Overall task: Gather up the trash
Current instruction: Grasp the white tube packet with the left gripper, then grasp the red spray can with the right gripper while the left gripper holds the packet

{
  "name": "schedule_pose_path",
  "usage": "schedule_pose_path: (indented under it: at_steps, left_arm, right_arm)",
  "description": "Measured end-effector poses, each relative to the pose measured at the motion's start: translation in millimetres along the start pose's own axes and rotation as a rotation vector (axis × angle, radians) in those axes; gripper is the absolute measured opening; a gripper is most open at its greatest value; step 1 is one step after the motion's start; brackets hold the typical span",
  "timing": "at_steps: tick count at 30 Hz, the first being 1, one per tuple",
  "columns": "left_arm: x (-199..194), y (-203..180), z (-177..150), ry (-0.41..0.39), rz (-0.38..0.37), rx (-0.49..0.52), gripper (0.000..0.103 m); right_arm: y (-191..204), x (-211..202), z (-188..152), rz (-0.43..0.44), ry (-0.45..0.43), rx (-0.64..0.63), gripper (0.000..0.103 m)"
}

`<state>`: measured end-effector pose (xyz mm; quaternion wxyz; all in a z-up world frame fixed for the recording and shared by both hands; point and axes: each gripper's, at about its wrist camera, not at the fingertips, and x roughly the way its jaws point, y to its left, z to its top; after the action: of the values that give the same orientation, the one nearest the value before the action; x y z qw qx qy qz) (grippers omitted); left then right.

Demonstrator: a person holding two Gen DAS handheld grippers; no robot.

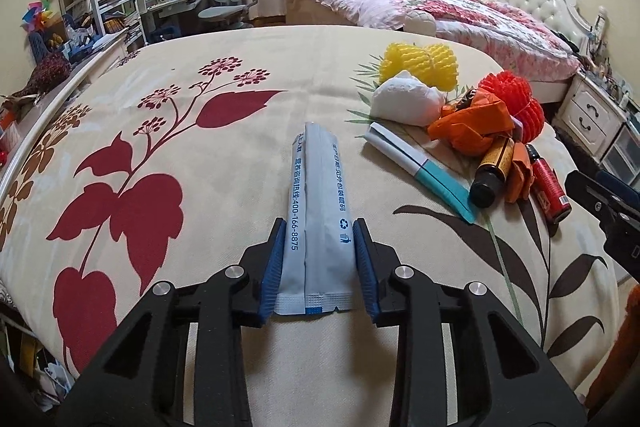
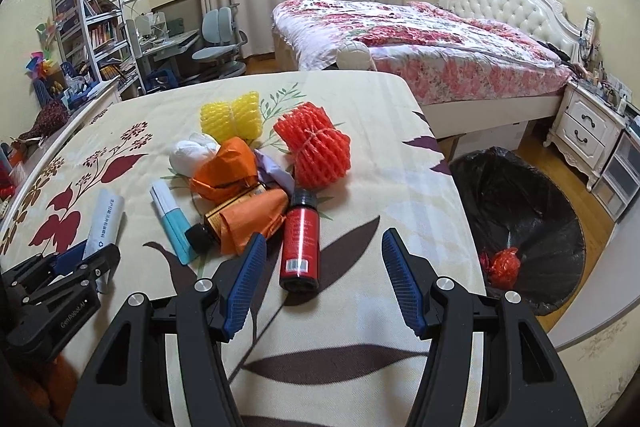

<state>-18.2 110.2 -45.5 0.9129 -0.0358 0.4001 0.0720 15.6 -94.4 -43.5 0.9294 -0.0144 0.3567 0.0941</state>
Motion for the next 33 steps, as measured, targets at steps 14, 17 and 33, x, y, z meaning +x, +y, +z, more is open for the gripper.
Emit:
schedule_pose_path:
  at_steps: [14,17,33]
  left_arm:
    - [4,-10,5,0.022,-0.016,0.016,0.033]
    - [3,-12,6,0.018,-0.02,0.018,0.033]
    - [-13,-35,16,-0.028,-0.076,0.033,0.033]
  right_arm:
    - [8,28,3,0.018,0.065,-0.013,0.029]
    - [10,30,1,0.027,0.076,-0.014,0.026]
    - [-13,-3,0,0.016,0.015,0.029,0.025]
